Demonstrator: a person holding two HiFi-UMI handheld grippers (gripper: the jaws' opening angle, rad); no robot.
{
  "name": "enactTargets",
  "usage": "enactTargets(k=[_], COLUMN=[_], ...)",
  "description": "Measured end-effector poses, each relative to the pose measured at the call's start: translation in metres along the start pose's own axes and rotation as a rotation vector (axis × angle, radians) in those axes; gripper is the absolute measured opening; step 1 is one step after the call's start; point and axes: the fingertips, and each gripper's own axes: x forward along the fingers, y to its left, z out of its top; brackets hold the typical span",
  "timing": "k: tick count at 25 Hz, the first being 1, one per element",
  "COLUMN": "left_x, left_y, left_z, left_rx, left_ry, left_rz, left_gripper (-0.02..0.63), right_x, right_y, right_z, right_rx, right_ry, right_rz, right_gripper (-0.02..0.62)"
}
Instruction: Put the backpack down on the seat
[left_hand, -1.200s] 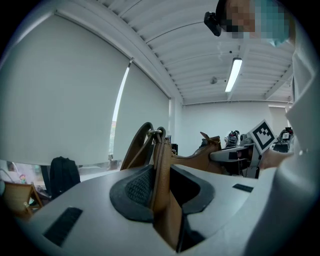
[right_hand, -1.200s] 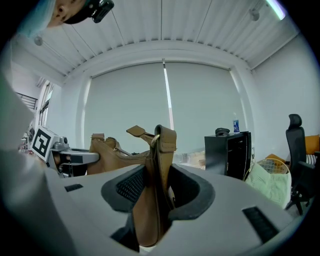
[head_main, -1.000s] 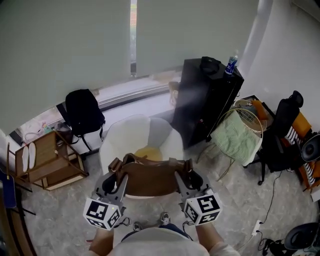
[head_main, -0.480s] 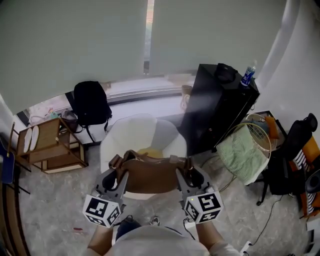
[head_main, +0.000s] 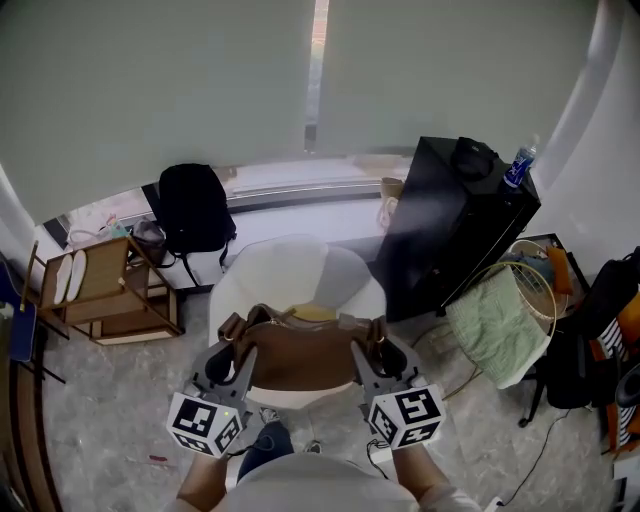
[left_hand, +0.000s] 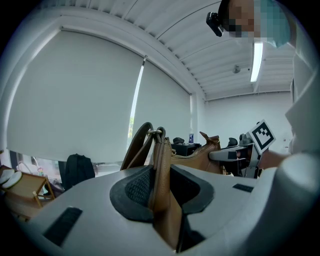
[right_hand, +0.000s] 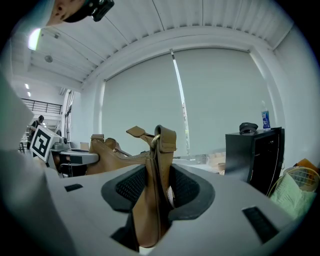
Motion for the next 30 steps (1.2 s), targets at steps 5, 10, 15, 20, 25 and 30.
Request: enactTargets(k=[5, 10, 15, 20, 25, 30], left_x=[0.027, 0.055, 0.079, 0.095, 0.103, 0.110], left_y=[0.029, 0.068, 0.107, 0.145, 0.173, 0.184], left_z=[0.006, 0.017, 0.025, 0.032, 0.034, 0.030], left_rx=[0.000, -0.002, 0.003, 0.004, 0.010, 0.001], left_ry=[-0.004, -0.015, -0.019, -0.020, -0.023, -0.014], left_rz=[-0.026, -0.053, -0.075, -0.103, -0.108, -0.091], left_gripper=[0.109, 0.109, 0.109, 0.109, 0.109, 0.109], right_x=[0.033, 0.076, 0.117, 0.153, 0.178, 0.196], right_y=[-0.005, -0.008, -0.006, 0.002, 0.011, 0.010], right_z=[0.007, 0.022, 0.030, 0.039, 0.040, 0.038], right_rx=[0.002, -0.007, -0.001, -0.003, 0.006, 0.003], right_ry=[0.002, -0.008, -0.010, -0.014, -0.016, -0.003], right_rz=[-0.024, -0.054, -0.076, -0.105, -0.110, -0.089], right_gripper=[0.169, 0.169, 0.169, 0.169, 0.169, 0.169])
